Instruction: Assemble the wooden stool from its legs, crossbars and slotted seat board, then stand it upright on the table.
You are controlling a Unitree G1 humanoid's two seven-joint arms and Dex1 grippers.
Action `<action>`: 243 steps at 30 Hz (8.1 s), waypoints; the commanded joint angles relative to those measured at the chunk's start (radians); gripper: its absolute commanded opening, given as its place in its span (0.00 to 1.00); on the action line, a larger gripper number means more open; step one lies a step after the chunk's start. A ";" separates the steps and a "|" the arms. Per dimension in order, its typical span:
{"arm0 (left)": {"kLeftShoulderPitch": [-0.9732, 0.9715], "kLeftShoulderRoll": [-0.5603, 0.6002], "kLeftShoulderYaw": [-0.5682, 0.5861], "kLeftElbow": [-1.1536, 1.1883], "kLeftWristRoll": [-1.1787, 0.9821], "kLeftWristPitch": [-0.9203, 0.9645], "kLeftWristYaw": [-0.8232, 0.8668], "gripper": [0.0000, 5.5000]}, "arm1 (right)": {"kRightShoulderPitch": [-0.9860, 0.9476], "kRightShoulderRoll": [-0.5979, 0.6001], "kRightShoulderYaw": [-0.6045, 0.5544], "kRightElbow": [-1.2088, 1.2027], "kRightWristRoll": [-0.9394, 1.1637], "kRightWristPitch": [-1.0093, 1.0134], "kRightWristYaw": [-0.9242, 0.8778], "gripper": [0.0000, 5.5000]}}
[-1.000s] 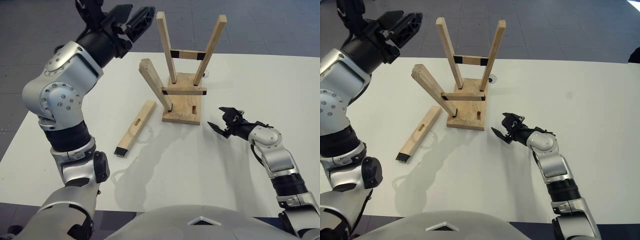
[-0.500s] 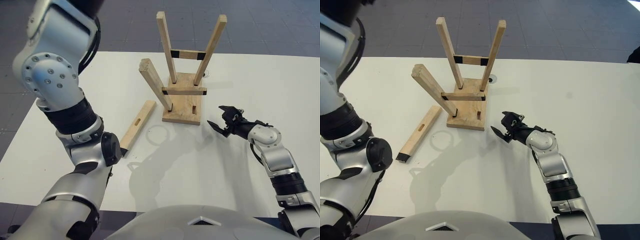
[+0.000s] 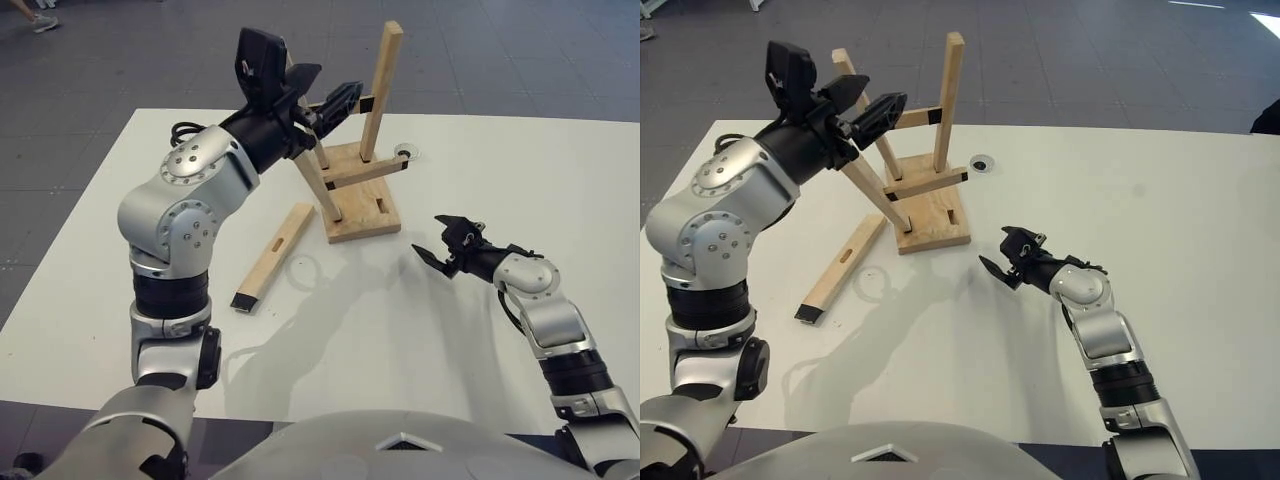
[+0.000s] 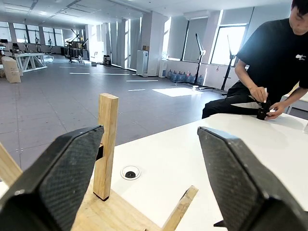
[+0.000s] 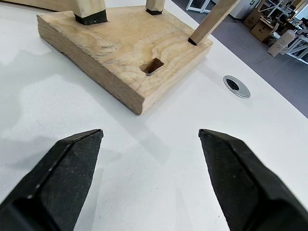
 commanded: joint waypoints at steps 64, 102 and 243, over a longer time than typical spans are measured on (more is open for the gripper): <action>0.708 0.375 -0.157 -0.162 0.539 0.053 -0.120 0.43 | 0.044 -0.014 -0.023 -0.089 -0.003 0.083 -0.002 0.67; 0.021 0.139 -0.108 -0.171 0.354 -0.300 -0.245 0.19 | -0.691 0.330 -0.548 -0.267 1.368 0.833 -0.667 0.92; 0.473 0.203 -0.166 0.016 0.677 -0.927 -0.378 0.45 | -0.290 0.020 0.078 0.589 0.178 -0.496 0.493 0.37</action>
